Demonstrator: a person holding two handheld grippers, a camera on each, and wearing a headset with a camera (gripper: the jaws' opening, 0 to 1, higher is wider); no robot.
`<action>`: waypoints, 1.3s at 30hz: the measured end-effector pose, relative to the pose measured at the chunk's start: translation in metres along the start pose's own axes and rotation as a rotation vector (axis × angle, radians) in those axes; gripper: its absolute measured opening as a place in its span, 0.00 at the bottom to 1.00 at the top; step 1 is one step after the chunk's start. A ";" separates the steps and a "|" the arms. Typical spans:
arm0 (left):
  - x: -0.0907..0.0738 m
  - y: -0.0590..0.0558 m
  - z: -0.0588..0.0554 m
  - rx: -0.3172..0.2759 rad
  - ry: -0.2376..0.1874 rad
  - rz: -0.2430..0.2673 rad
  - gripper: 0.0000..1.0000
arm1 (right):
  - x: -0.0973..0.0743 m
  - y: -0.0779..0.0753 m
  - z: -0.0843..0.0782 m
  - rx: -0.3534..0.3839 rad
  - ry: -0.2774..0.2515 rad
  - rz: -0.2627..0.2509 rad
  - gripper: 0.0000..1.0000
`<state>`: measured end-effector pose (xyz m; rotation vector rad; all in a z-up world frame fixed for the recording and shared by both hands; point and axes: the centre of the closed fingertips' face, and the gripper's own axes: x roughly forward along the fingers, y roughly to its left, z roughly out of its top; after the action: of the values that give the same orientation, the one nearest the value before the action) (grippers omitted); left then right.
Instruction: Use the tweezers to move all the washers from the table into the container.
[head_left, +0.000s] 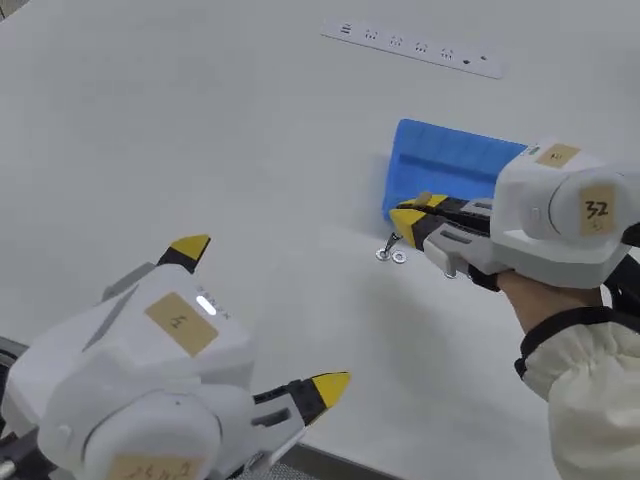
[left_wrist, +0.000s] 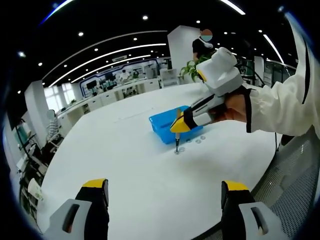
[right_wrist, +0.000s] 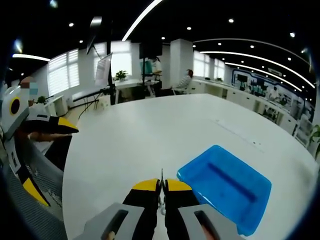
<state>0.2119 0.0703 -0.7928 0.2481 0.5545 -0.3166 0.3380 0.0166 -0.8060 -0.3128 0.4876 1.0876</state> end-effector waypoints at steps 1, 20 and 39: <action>0.000 0.000 0.000 -0.001 -0.001 -0.001 0.96 | 0.000 -0.001 0.000 -0.001 0.006 -0.003 0.00; -0.001 0.001 0.002 0.011 -0.011 0.009 0.96 | -0.030 -0.006 0.034 0.030 -0.005 -0.011 0.00; 0.001 0.000 -0.001 0.028 0.002 0.013 0.97 | -0.021 -0.028 0.064 -0.072 -0.021 -0.059 0.00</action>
<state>0.2120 0.0708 -0.7941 0.2790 0.5509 -0.3119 0.3691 0.0186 -0.7402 -0.3763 0.4184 1.0520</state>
